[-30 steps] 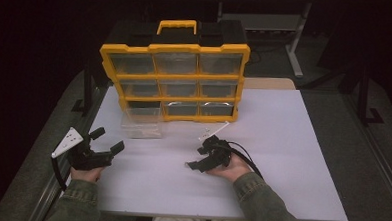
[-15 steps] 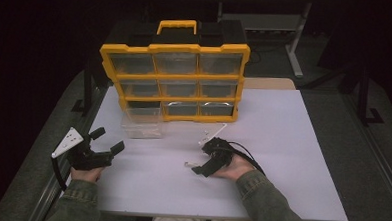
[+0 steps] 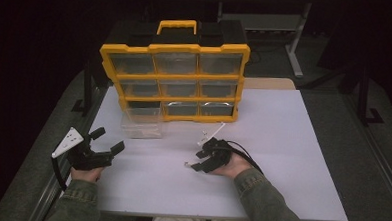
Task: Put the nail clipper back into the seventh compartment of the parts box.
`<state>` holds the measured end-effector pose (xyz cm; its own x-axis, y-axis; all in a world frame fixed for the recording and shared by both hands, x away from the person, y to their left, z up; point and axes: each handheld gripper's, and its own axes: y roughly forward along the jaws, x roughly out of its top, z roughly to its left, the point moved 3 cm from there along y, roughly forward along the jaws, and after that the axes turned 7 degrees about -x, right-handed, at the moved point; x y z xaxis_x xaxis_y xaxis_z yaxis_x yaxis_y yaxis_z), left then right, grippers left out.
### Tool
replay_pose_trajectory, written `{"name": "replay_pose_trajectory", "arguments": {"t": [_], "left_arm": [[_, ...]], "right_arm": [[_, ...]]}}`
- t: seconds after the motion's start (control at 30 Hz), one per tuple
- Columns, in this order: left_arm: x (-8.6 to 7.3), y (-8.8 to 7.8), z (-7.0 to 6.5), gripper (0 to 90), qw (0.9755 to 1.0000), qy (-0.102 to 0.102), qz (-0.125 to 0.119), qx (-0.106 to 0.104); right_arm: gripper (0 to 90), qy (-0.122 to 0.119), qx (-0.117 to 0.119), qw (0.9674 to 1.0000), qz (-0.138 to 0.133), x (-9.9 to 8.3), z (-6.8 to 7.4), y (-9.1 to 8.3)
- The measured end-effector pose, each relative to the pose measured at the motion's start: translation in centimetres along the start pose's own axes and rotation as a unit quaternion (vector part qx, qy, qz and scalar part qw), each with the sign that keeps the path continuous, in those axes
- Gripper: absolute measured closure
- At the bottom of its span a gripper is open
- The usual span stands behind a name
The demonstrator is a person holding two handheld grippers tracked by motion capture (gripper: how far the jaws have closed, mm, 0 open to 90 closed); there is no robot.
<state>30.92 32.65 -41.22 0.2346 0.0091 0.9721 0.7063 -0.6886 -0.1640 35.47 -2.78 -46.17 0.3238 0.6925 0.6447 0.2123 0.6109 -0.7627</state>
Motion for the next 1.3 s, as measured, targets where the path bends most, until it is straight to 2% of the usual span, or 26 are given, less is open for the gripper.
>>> {"name": "replay_pose_trajectory", "arguments": {"t": [0.27,0.3,0.43,0.77,0.8,0.9,1.0,1.2,1.3], "left_arm": [[0.0,0.0,0.0,0.0,1.0000,0.002,0.001,-0.001],[0.0,0.0,0.0,0.0,1.0000,0.001,0.000,-0.001],[0.0,0.0,0.0,0.0,1.0000,0.000,-0.002,0.000],[0.0,0.0,0.0,0.0,1.0000,0.000,-0.001,-0.001],[0.0,0.0,0.0,0.0,1.0000,0.000,-0.001,-0.001],[0.0,0.0,0.0,0.0,1.0000,0.001,0.000,0.000],[0.0,0.0,0.0,0.0,1.0000,0.000,-0.001,0.000],[0.0,0.0,0.0,0.0,1.0000,-0.001,-0.002,-0.001],[0.0,0.0,0.0,0.0,1.0000,0.000,-0.001,-0.001]], "right_arm": [[54.8,-0.015,0.003,0.9998,0.008,0.3,0.2,0.4],[57.9,-0.023,0.007,0.9996,0.012,0.7,0.4,0.6],[60.1,-0.028,0.010,0.9994,0.017,1.1,0.5,0.9],[69.3,-0.036,0.000,0.9990,0.024,1.3,0.6,1.4],[73.8,-0.042,-0.006,0.9988,0.023,1.3,0.6,1.4],[75.6,-0.047,-0.011,0.9985,0.025,1.3,0.6,1.4],[75.8,-0.042,-0.012,0.9987,0.027,1.3,0.7,1.5],[76.1,-0.008,-0.009,0.9994,0.032,1.5,0.5,1.5],[76.2,0.000,-0.012,0.9993,0.036,1.5,0.4,1.4]]}}
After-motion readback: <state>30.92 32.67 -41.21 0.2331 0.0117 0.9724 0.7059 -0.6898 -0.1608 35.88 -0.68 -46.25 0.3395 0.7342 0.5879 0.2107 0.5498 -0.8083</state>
